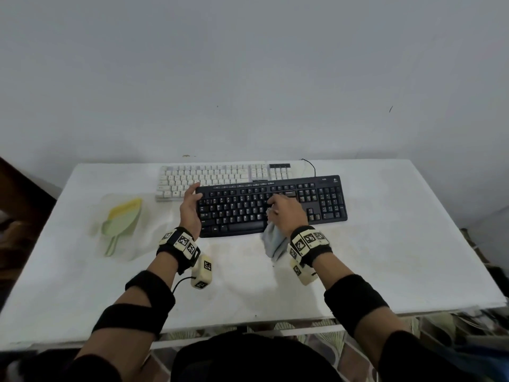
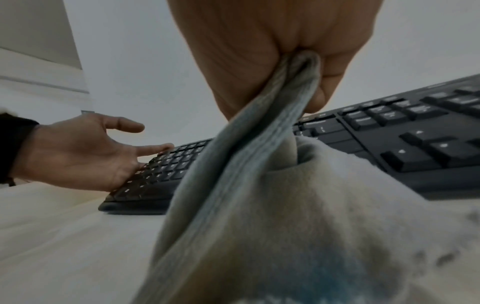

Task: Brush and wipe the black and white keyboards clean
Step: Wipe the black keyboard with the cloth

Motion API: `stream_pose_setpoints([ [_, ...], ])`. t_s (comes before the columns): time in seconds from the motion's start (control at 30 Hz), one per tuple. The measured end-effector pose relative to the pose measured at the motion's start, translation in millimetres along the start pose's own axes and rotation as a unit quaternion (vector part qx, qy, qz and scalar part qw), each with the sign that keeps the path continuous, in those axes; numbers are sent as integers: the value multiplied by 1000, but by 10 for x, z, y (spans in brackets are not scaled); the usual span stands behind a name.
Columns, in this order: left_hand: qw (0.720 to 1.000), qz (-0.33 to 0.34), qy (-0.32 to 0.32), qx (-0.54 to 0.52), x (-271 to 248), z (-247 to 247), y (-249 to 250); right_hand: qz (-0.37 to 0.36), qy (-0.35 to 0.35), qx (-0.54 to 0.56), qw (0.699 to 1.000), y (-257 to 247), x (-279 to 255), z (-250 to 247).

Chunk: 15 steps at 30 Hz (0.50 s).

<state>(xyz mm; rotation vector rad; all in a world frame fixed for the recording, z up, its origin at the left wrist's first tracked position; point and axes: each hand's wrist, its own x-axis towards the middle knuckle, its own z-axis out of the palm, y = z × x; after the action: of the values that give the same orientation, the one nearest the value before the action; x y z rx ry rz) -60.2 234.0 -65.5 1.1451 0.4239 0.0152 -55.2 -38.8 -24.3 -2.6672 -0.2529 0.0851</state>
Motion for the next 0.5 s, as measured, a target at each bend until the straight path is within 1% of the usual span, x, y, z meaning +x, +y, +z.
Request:
stream_pose_setpoints([
  [0.07,1000,-8,-2,1,36,-38,-25,22,6,-15,1000,32,-4,-23],
  [0.13,1000,-13,-4,9,118,-102,-86,75,15,-26,997,147,-14,-103],
  [0.23,1000,-8,-1,10,23,-18,-2,142,32,-25,989,384,-42,-249],
  [0.3,1000,2,5,9,-6,15,24,139,36,-14,990,437,-65,-297],
  [0.43,1000,-6,-4,1,8,-10,16,62,28,14,998,240,-88,-218],
  [0.5,1000,-7,-7,-4,13,-21,-1,54,18,2,998,163,-73,-146],
])
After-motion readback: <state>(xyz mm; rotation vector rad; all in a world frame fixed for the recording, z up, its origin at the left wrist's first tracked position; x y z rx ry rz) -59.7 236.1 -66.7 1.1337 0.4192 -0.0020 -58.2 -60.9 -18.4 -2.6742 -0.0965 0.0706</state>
